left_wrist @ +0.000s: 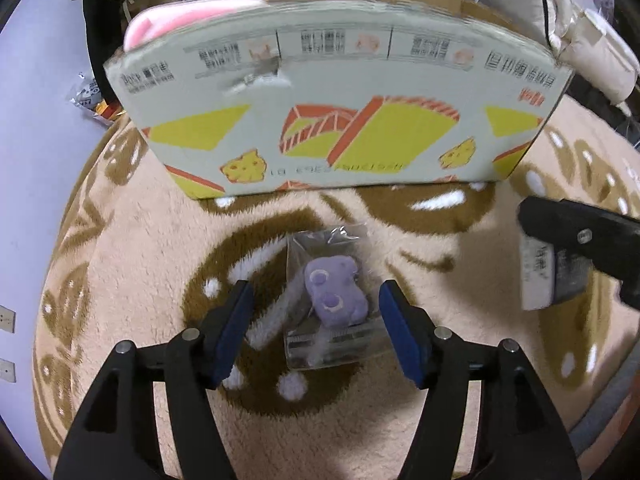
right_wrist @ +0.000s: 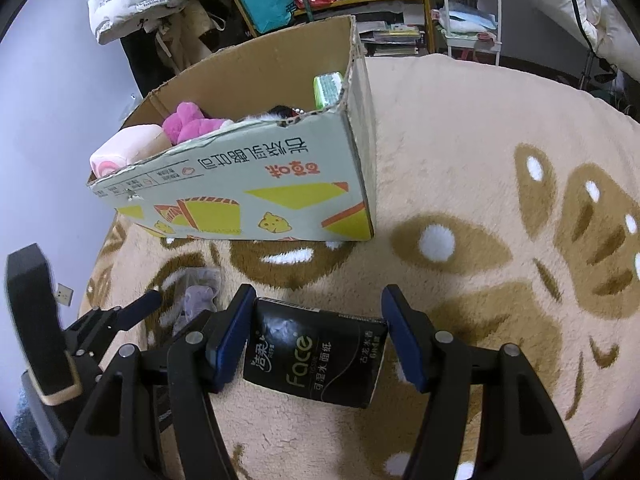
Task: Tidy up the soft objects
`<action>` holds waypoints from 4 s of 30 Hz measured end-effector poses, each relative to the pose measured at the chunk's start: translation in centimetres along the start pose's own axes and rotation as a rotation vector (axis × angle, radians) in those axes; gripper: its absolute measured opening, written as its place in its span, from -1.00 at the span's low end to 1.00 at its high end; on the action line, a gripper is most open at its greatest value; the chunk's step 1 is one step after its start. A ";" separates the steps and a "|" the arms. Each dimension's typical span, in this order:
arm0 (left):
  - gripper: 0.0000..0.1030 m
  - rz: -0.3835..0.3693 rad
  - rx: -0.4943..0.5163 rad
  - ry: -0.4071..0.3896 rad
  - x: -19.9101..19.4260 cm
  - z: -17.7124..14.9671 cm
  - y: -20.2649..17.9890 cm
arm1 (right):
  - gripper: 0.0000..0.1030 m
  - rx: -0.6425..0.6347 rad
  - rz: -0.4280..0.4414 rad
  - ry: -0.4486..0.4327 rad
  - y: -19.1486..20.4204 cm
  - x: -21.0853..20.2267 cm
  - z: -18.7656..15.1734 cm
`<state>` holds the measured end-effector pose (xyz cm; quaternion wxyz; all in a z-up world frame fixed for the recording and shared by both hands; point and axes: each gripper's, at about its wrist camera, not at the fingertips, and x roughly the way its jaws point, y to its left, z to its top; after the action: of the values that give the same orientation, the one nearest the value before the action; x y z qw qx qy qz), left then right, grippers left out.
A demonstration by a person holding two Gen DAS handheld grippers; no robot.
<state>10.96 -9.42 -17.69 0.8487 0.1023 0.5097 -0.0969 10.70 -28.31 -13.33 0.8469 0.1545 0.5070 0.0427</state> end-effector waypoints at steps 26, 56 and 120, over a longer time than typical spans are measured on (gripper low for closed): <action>-0.08 -0.080 -0.125 -0.126 -2.4 0.5 3.0 | 0.33 -0.048 0.017 -0.134 1.0 -2.2 0.6; -0.09 -0.041 -0.115 -0.565 -14.5 3.4 3.2 | 0.33 -0.144 0.071 -0.552 3.2 -9.3 3.9; 0.95 0.105 -0.061 -0.643 -20.8 0.2 4.6 | 1.00 -0.232 0.004 -0.636 4.2 -14.9 0.9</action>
<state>2.79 -3.84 1.16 0.9727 0.0669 0.2123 -0.0651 4.67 -27.91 1.00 0.9745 0.0636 0.2087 0.0517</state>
